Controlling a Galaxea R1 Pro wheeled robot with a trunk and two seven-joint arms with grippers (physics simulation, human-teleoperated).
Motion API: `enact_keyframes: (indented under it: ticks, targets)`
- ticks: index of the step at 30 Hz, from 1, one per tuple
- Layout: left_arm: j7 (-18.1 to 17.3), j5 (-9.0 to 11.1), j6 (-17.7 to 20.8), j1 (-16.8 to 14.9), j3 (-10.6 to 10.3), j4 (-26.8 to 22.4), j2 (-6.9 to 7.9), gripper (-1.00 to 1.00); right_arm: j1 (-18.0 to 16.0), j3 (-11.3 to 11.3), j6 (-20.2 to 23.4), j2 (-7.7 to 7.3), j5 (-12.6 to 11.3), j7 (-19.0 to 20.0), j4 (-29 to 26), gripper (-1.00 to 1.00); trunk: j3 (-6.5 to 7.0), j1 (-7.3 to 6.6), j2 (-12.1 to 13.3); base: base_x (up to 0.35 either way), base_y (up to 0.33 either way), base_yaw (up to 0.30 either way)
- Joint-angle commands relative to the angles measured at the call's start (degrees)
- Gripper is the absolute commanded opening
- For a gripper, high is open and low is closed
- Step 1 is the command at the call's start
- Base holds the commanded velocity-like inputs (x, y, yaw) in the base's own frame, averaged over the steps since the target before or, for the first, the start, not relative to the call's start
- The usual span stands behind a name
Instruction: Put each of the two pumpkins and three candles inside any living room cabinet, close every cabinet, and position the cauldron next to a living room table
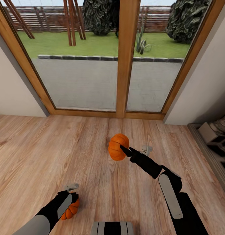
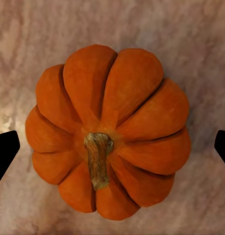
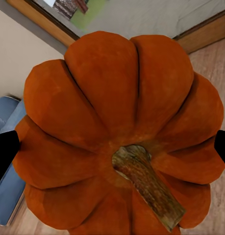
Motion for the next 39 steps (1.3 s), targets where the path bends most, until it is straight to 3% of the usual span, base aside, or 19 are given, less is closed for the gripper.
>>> enact_keyframes:
  ticks: [1, 15, 26, 33, 39]
  targets:
    - [0.48, 0.59, 0.2, -0.01, -0.48, -0.13, 0.06, 1.0, -0.03, -0.06, 0.4, 0.03, -0.42, -0.04, -0.03, -1.0, -0.04, -0.01, -0.02, 0.0, 0.0, 0.0]
    - [0.48, 0.59, 0.21, -0.01, -0.53, -0.13, 0.03, 1.0, -0.03, -0.07, 0.38, 0.03, -0.42, -0.04, -0.1, -1.0, -2.04, 0.22, -0.14, 0.0, 0.0, 0.0]
    - [0.55, 0.59, 0.17, -0.01, -0.53, -0.18, 0.11, 1.0, -0.03, -0.05, 0.38, 0.03, -0.43, -0.04, -0.02, -1.0, -2.04, 0.22, -0.14, 0.0, 0.0, 0.0]
    - [0.78, 0.57, -5.76, -0.01, -0.38, -0.38, 0.05, 1.0, -0.03, -0.05, 0.38, 0.03, -0.4, -0.04, -0.02, -1.0, -2.04, 0.22, -0.14, 0.0, 0.0, 0.0]
    - [0.82, 0.59, -7.18, -0.01, -0.27, -0.39, 0.03, 1.0, -0.03, -0.05, 0.38, 0.03, -0.4, -0.03, -0.02, -1.0, -2.04, 0.22, -0.14, 0.0, 0.0, 0.0]
